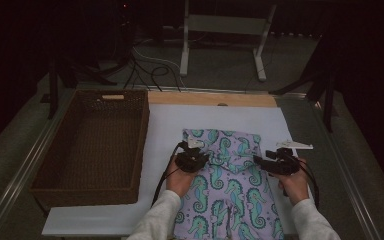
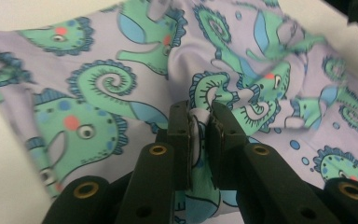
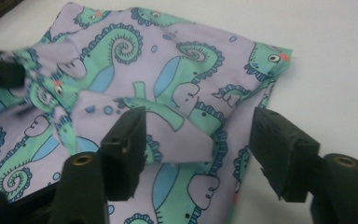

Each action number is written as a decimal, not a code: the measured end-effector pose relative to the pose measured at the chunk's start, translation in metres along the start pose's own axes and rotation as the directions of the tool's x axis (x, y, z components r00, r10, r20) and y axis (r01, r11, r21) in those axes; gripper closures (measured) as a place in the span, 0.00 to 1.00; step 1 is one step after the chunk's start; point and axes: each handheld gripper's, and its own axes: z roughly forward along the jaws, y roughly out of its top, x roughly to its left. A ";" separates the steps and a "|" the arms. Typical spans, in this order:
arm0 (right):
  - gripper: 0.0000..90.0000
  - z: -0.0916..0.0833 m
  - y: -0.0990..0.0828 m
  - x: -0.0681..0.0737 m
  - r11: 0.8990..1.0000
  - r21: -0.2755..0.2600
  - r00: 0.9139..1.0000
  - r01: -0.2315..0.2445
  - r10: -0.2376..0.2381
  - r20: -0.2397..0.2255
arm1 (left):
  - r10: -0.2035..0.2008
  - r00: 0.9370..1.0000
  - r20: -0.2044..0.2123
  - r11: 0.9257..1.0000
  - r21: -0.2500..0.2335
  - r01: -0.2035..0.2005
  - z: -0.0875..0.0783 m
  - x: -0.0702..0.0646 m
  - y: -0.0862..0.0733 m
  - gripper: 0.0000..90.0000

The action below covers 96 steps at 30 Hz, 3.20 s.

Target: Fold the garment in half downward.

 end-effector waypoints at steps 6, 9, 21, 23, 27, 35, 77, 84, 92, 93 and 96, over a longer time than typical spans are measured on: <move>0.47 0.009 -0.001 0.004 1.000 0.027 1.000 0.012 -0.011 -0.010 | -0.054 0.999 -0.007 0.998 -0.030 0.053 -0.010 0.014 -0.004 0.91; 0.49 0.015 -0.002 0.008 0.999 0.044 1.000 0.021 -0.020 -0.016 | -0.066 0.998 -0.016 0.997 -0.027 0.065 -0.011 0.020 -0.006 0.91; 0.50 0.033 -0.009 0.023 0.991 0.124 0.998 0.042 -0.035 -0.051 | -0.072 0.997 -0.026 0.997 -0.021 0.071 -0.010 0.021 -0.010 0.90; 0.53 0.037 -0.010 0.027 0.989 0.141 0.998 0.050 -0.046 -0.035 | -0.068 0.997 -0.029 0.998 -0.016 0.068 -0.009 0.021 -0.010 0.90; 0.71 0.040 -0.009 0.032 0.987 0.148 0.998 0.063 -0.064 0.001 | -0.064 0.998 -0.029 0.998 -0.012 0.064 -0.007 0.020 -0.012 0.90; 0.94 0.035 -0.007 0.037 0.984 0.140 0.993 0.112 -0.117 0.025 | -0.059 0.996 -0.072 0.998 0.028 0.061 -0.004 0.020 -0.018 0.77; 0.94 -0.043 -0.027 0.043 0.985 0.108 0.989 0.134 -0.126 -0.082 | 0.066 0.996 0.057 0.997 0.027 -0.068 -0.055 -0.034 -0.041 0.93; 0.94 -0.070 -0.033 0.048 0.988 0.079 0.986 0.132 -0.122 -0.117 | 0.094 0.991 0.094 0.995 0.016 -0.096 -0.077 -0.051 -0.047 0.93; 0.94 -0.102 -0.041 0.054 0.993 0.025 0.983 0.118 -0.113 -0.148 | 0.126 0.981 0.145 0.992 -0.024 -0.124 -0.108 -0.069 -0.051 0.93; 0.94 -0.105 -0.043 0.054 0.993 0.021 0.982 0.116 -0.111 -0.153 | 0.126 0.981 0.151 0.992 -0.028 -0.123 -0.111 -0.071 -0.052 0.93; 0.94 -0.112 -0.051 0.057 0.992 0.025 0.980 0.120 -0.114 -0.161 | 0.125 0.977 0.174 0.992 -0.019 -0.124 -0.115 -0.075 -0.059 0.93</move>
